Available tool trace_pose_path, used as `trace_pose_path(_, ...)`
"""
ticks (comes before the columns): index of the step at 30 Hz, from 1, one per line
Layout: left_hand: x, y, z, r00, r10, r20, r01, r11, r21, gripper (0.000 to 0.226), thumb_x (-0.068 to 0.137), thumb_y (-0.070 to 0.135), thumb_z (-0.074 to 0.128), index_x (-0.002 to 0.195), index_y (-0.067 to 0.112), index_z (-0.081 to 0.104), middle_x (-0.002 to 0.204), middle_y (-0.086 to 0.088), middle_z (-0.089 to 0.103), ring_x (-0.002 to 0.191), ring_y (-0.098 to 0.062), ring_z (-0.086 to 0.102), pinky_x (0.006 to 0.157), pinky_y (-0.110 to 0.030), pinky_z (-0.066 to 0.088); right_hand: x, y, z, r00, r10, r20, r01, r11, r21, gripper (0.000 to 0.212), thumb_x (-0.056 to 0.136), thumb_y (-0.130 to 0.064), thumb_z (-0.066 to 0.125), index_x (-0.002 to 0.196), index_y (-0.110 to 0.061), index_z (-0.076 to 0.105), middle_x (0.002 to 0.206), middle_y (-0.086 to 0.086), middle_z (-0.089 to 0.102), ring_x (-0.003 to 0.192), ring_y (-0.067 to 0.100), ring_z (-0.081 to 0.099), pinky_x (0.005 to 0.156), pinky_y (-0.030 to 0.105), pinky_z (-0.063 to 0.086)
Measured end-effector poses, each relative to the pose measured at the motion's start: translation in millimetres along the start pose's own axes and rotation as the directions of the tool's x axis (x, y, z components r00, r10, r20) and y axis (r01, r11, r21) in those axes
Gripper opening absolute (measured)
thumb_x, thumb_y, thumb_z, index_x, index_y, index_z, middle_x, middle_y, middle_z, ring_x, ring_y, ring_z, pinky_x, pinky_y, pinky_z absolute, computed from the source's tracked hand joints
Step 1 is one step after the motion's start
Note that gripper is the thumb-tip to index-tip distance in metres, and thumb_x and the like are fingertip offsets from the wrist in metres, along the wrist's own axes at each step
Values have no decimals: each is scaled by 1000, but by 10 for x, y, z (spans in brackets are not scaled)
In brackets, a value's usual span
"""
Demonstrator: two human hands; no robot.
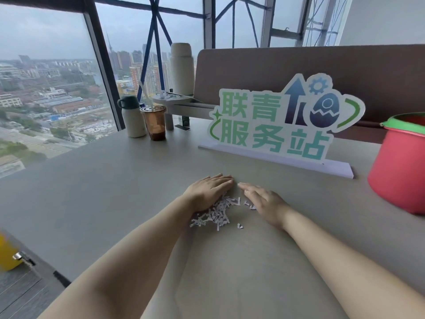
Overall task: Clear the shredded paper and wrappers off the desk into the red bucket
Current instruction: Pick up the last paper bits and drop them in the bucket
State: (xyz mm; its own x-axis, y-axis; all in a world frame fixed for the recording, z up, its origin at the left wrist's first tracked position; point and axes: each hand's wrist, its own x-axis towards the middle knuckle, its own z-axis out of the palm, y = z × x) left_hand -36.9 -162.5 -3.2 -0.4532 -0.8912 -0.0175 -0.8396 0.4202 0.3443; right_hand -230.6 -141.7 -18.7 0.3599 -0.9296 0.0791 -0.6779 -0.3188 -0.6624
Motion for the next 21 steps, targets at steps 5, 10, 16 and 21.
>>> trace_pose_path(5, -274, 165, 30, 1000, -1, 24, 2, 1000, -25, 48, 100, 39, 17, 146, 24, 24, 156, 8, 20, 145, -8, 11, 120, -31, 7, -63, -151, -20, 997, 21, 80, -12, 993, -120, 43, 100, -23, 29, 142, -17, 35, 154, -2, 27, 144, 10, 18, 116, 22, 7)
trace_pose_path(10, -590, 225, 117, 999, 43, 31, -43, 999, 2, 44, 101, 33, 21, 145, 28, 25, 156, 11, 20, 145, -7, 11, 119, -27, 6, -184, -253, 12, 990, 25, 140, -8, 993, -120, 43, 100, -21, 29, 142, -14, 32, 155, 1, 24, 144, 10, 17, 117, 22, 5)
trace_pose_path(16, -835, 363, 167, 998, -51, -27, 45, 983, -176, 46, 99, 44, 25, 140, 29, 38, 150, 12, 35, 140, -6, 26, 117, -27, 15, -510, -300, 74, 992, -1, 127, 4, 1000, -25, 40, 99, -17, 31, 138, -13, 40, 150, 1, 35, 141, 10, 26, 117, 21, 10)
trace_pose_path(21, -1033, 345, 170, 987, -157, -37, 132, 918, -374, 46, 96, 48, 33, 138, 32, 38, 149, 8, 37, 138, -11, 31, 117, -31, 19, -683, -338, -9, 998, 44, 47, -48, 994, 98, 40, 99, -13, 29, 137, -9, 42, 148, 5, 39, 138, 13, 33, 101, 10, 19)
